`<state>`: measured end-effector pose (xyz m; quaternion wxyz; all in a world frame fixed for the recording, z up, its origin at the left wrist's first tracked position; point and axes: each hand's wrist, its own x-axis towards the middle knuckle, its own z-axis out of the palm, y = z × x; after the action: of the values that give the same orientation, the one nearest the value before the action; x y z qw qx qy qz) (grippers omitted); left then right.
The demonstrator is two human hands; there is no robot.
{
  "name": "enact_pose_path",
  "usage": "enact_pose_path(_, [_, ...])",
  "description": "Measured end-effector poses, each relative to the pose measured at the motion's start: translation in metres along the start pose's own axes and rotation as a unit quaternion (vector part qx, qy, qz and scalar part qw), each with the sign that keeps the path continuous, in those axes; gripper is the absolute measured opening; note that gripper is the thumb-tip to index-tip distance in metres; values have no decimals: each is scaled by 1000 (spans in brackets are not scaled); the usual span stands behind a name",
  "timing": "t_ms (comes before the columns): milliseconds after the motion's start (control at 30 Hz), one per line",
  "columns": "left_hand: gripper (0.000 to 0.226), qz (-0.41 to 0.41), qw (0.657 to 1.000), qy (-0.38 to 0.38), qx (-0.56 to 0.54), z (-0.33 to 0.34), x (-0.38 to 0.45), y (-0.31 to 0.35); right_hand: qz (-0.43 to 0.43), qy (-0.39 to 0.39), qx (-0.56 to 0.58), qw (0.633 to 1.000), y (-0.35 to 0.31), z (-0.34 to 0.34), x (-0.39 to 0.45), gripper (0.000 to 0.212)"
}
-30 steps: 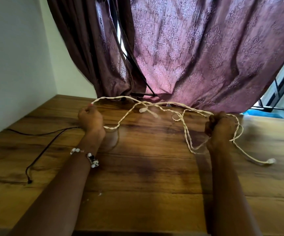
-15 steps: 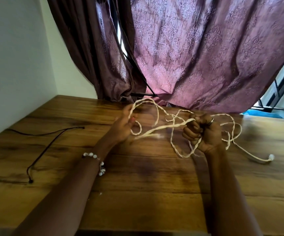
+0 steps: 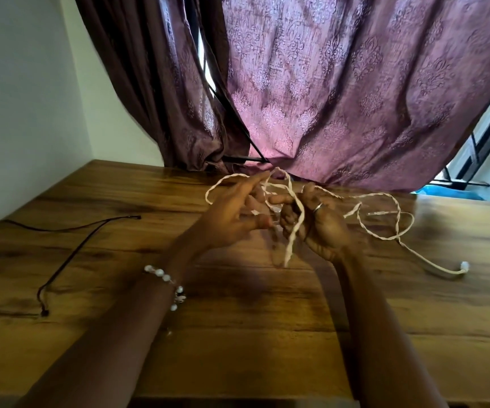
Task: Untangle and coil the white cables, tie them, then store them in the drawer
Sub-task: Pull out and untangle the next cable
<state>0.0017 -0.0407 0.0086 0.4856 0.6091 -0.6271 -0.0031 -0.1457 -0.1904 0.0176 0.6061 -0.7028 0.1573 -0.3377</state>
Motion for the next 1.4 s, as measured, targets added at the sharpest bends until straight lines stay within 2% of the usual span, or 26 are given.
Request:
enact_pose_path(67, [56,59,990,37,126,10,0,1,-13,-37,8,999,2,5,-1,36])
enact_pose_path(133, [33,102,980,78,154,7,2,1,-28,-70,17,997,-1,11,-2,36])
enact_pose_path(167, [32,104,977,97,162,2,2,0,-40,-76,23,996,-1,13,-2,35])
enact_pose_path(233, [36,86,975,112,174,-7,1,-4,-56,-20,42,997,-3,13,-2,34])
enact_pose_path(300, [28,56,993,79,73,-15,0,0,-72,90,-12,993,6,5,6,28])
enact_pose_path(367, [18,-26,989,46,-137,-22,-3,10,-63,160,-211,962,22,-4,14,14])
enact_pose_path(433, [20,-101,955,49,-274,-26,-4,17,-7,144,-383,912,38,-8,15,8])
enact_pose_path(533, [27,-150,920,110,-345,-33,-3,17,66,91,-504,856,51,-7,13,29])
enact_pose_path(733, [23,-239,803,201,-508,-54,-3,0,83,73,-504,856,50,-10,15,36])
enact_pose_path(833, [26,-309,763,225,-522,-63,-6,-5,20,75,-474,877,45,-7,12,44])
enact_pose_path(867, [26,-324,760,221,-519,-66,-7,-5,-14,56,-495,867,46,-6,14,50])
enact_pose_path(933, [28,-348,758,206,-511,-68,-9,-5,-44,-12,-578,815,49,-3,15,59])
enact_pose_path(1000, [29,-363,753,193,-513,-68,-9,-5,-28,-53,-633,772,50,2,17,45])
enact_pose_path(1067, [30,-373,737,202,-527,-67,-8,-7,-23,-40,-637,770,46,5,18,29])
enact_pose_path(1167, [32,-368,674,251,-589,-65,-6,-12,-40,-53,-661,747,40,1,14,20])
enact_pose_path(1200, [33,-357,652,271,-612,-64,-5,-14,-46,-71,-650,755,41,-5,14,22])
enact_pose_path(1233, [33,-342,634,292,-629,-63,-4,-14,-55,-90,-601,792,38,-9,12,25])
enact_pose_path(1300, [35,-315,618,332,-639,-60,0,-14,-107,-97,-414,899,29,-16,9,21])
enact_pose_path(1333, [34,-307,621,343,-634,-57,2,-12,-139,-81,-315,935,23,-18,9,14])
enact_pose_path(1400, [29,-292,655,342,-607,-50,5,-4,-176,-23,-156,972,8,-19,9,23])
